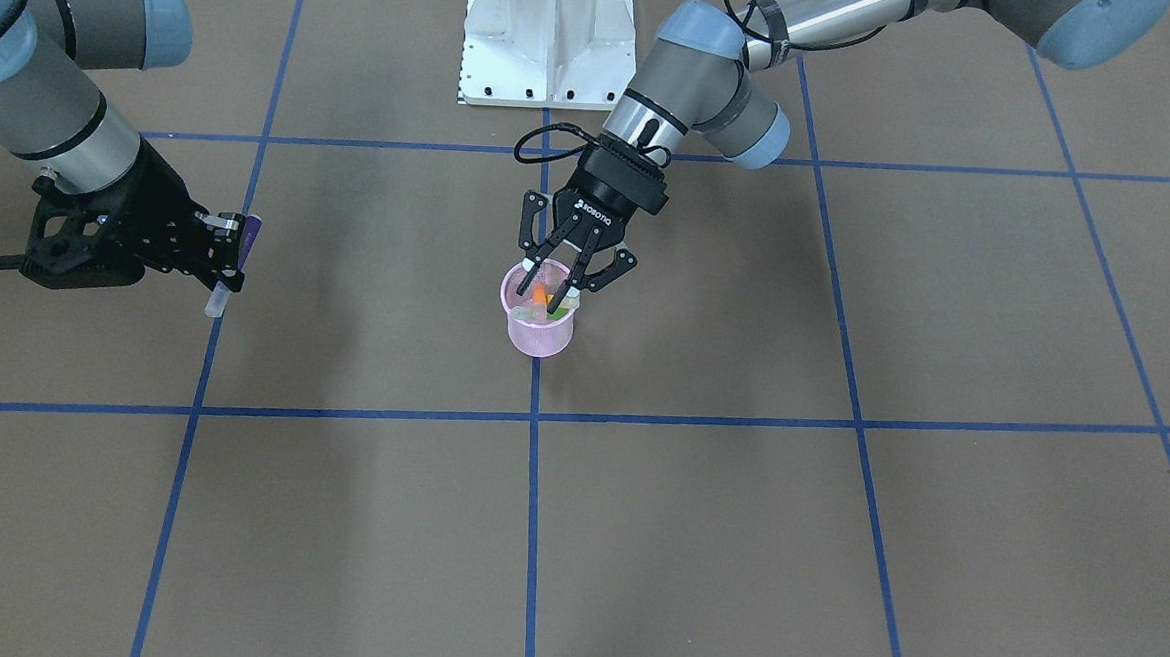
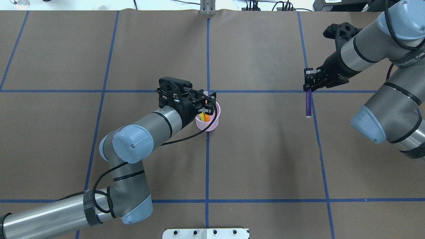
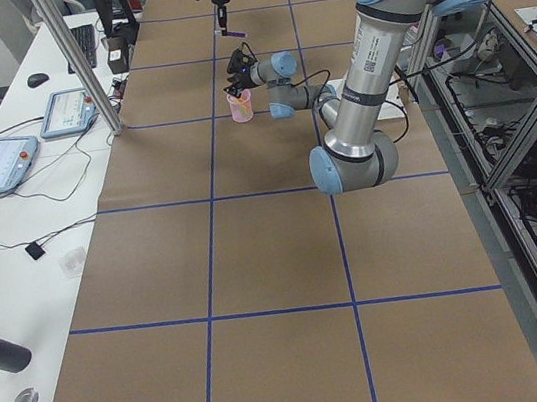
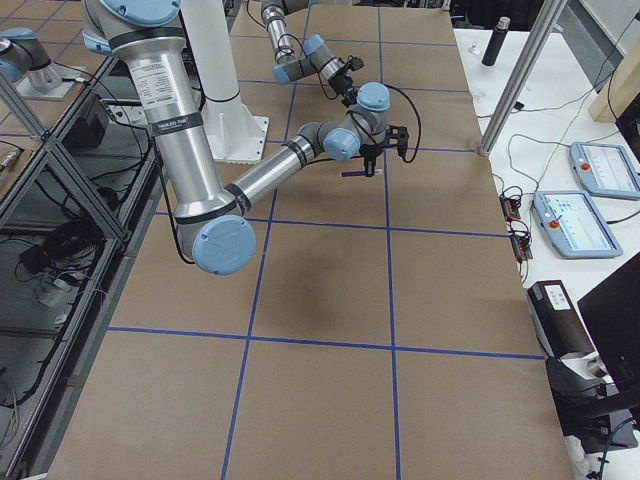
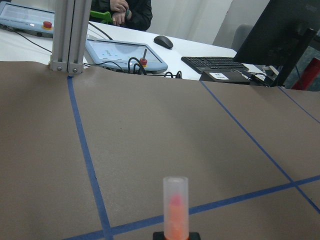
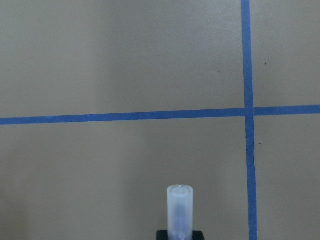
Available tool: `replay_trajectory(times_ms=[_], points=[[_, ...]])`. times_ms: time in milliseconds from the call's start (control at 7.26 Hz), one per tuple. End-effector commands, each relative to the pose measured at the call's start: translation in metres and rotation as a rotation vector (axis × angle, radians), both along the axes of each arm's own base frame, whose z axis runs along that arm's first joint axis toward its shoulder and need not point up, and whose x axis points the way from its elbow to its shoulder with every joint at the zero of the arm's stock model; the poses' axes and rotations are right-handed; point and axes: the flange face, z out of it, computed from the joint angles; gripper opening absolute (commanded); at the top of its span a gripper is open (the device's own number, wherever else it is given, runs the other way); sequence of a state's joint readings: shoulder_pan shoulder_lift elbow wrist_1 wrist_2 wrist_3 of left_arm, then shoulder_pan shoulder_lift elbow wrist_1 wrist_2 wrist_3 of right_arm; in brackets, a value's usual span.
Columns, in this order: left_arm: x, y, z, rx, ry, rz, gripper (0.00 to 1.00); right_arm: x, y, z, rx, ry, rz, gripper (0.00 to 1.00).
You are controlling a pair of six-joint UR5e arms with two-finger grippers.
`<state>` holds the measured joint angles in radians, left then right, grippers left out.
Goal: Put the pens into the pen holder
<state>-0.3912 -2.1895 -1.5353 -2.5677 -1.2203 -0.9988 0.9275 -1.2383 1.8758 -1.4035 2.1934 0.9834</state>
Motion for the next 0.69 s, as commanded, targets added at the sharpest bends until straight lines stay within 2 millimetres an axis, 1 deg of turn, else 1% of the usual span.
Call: replay_trajectory(times_ms=[0, 138, 276, 413, 551], points=[[-0.025, 0.003, -0.019, 0.01, 0.023, 0.043, 1.0, 0.015, 0.001, -0.06, 0.149, -0.028, 0.083, 0.0], [-0.039, -0.022, -0.01, -0.038, -0.008, 0.065, 1.0, 0.016, 0.001, -0.08, 0.233, -0.06, 0.116, 0.0], [-0.069, -0.06, 0.008, -0.136, -0.046, 0.16, 0.99, 0.012, 0.006, -0.093, 0.304, -0.107, 0.128, 0.0], [-0.12, -0.101, 0.037, -0.219, -0.095, 0.257, 0.99, -0.005, 0.017, -0.106, 0.393, -0.165, 0.132, 0.0], [-0.178, -0.139, 0.057, -0.308, -0.116, 0.322, 0.99, -0.03, 0.033, -0.119, 0.482, -0.224, 0.135, 0.0]])
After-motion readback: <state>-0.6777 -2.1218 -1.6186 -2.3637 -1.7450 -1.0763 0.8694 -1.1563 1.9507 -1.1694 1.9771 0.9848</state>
